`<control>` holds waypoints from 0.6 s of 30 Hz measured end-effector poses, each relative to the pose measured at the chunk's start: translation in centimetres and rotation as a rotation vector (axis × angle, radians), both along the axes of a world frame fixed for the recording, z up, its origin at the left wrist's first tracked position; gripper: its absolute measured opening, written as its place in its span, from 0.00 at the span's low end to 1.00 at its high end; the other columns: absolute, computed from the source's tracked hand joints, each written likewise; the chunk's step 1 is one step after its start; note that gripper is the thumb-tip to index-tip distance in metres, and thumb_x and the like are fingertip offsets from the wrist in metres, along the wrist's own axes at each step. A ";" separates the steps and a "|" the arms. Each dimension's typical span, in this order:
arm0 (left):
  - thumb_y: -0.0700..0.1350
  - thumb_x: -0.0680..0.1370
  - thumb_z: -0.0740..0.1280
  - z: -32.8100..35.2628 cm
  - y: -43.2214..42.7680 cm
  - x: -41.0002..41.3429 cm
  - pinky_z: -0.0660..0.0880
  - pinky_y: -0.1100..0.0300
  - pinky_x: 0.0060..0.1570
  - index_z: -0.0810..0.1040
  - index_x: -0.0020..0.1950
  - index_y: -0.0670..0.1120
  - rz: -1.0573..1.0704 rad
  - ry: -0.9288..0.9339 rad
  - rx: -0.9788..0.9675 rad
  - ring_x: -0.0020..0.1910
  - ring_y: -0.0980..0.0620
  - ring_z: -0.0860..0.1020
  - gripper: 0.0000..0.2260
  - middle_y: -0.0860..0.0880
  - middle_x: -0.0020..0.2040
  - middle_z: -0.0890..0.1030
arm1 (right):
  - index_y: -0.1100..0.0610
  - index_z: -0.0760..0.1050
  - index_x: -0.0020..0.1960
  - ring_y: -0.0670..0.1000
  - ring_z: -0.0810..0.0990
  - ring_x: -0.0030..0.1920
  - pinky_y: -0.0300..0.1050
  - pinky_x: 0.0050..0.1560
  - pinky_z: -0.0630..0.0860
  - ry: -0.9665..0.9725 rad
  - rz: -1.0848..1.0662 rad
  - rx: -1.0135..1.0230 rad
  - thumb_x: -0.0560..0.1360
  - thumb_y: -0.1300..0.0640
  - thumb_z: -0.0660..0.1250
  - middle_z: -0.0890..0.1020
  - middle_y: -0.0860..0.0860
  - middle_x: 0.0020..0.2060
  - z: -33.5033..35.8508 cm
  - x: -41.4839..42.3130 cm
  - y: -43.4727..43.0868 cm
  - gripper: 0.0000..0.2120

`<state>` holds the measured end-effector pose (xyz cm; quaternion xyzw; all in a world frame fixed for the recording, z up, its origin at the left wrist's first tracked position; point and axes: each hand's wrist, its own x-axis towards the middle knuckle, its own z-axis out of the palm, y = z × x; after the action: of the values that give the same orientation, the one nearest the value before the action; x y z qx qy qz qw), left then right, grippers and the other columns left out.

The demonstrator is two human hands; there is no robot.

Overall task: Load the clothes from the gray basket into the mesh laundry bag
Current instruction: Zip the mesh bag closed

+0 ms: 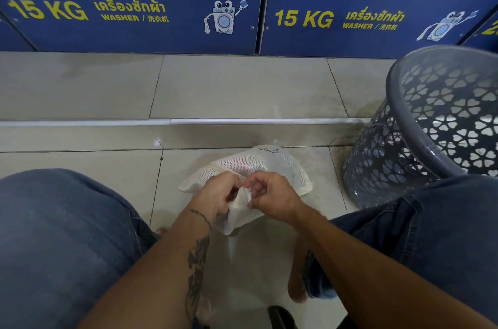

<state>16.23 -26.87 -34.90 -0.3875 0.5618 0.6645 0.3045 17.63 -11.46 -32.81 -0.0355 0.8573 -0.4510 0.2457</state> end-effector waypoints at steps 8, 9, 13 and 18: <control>0.33 0.72 0.67 -0.4 0.1 0.5 0.79 0.46 0.53 0.83 0.44 0.38 0.075 0.001 -0.057 0.44 0.41 0.82 0.06 0.39 0.44 0.85 | 0.52 0.84 0.46 0.47 0.83 0.40 0.47 0.50 0.83 0.059 0.102 0.097 0.68 0.68 0.72 0.85 0.50 0.37 -0.7 0.5 0.0 0.13; 0.32 0.73 0.66 -0.4 0.0 0.5 0.79 0.44 0.55 0.83 0.44 0.39 0.094 0.001 -0.066 0.45 0.41 0.82 0.06 0.39 0.44 0.84 | 0.53 0.84 0.47 0.49 0.84 0.42 0.48 0.51 0.83 0.054 0.129 0.106 0.68 0.68 0.71 0.84 0.48 0.38 -0.8 0.8 -0.1 0.13; 0.32 0.74 0.65 -0.7 -0.6 0.1 0.78 0.46 0.51 0.81 0.44 0.40 0.158 0.005 -0.067 0.44 0.41 0.80 0.07 0.39 0.45 0.82 | 0.52 0.82 0.50 0.52 0.84 0.45 0.51 0.51 0.83 -0.014 0.049 0.066 0.67 0.70 0.69 0.84 0.49 0.40 -1.0 1.1 -0.1 0.17; 0.33 0.77 0.63 -0.7 -0.6 -0.6 0.79 0.52 0.42 0.80 0.44 0.43 0.183 0.021 -0.019 0.40 0.45 0.80 0.08 0.43 0.42 0.82 | 0.52 0.79 0.40 0.51 0.82 0.38 0.51 0.44 0.83 -0.125 -0.103 0.054 0.71 0.64 0.70 0.82 0.50 0.35 -1.3 1.0 0.8 0.07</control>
<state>15.62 -27.47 -35.61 -0.4331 0.5336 0.6881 0.2331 18.65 -10.63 -34.08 0.0437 0.8529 -0.4409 0.2762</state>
